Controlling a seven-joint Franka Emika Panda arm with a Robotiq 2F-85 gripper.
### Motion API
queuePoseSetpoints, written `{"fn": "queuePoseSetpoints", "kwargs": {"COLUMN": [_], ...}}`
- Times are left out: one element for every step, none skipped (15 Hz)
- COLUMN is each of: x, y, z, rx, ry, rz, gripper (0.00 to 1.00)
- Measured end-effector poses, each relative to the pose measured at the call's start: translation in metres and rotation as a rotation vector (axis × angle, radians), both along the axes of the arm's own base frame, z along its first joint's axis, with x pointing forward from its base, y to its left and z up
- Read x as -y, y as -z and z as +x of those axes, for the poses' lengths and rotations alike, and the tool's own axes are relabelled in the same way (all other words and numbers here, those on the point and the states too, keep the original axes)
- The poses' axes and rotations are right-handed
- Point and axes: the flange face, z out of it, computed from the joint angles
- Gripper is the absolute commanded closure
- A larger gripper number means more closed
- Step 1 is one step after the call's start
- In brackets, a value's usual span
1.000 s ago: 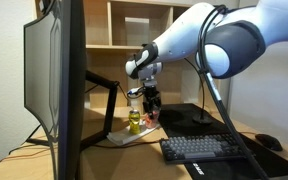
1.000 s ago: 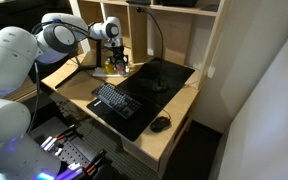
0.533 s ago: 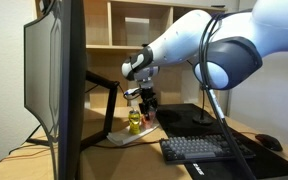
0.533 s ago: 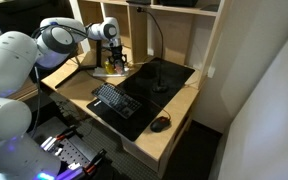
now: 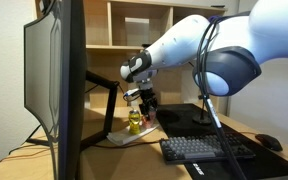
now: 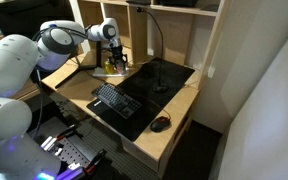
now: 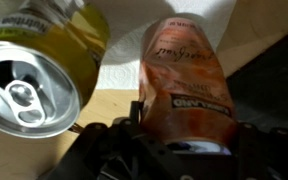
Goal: Put the pink can upright on the paper
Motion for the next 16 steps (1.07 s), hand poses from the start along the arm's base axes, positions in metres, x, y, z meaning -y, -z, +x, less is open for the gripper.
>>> {"fn": "queuePoseSetpoints", "kwargs": {"x": [-0.001,-0.001,-0.002,-0.002,-0.003,-0.004,-0.007,-0.01,-0.014,-0.018,-0.022,-0.025,-0.027,-0.028,-0.027,-0.026], "y": [0.0,0.0,0.0,0.0,0.0,0.0,-0.001,-0.003,-0.007,-0.012,-0.018,-0.024,-0.03,-0.035,-0.038,-0.041], "z": [0.0,0.0,0.0,0.0,0.0,0.0,-0.001,-0.001,0.0,0.001,0.002,0.004,0.006,0.009,0.011,0.013], "rx": [0.002,0.004,0.005,0.005,0.006,0.006,0.009,0.015,0.025,0.04,0.059,0.083,0.106,0.127,0.147,0.163], "ry": [-0.002,-0.004,-0.005,-0.007,-0.008,-0.011,-0.016,-0.023,-0.03,-0.039,-0.048,-0.055,-0.061,-0.064,-0.067,-0.068], "rz": [-0.004,-0.006,-0.007,-0.009,-0.009,-0.009,-0.005,-0.001,0.004,0.009,0.016,0.024,0.032,0.037,0.039,0.041], "gripper": [0.55,0.52,0.07,0.06,0.02,0.0,0.0,0.0,0.0,0.0,0.0,0.0,0.0,0.0,0.0,0.0]}}
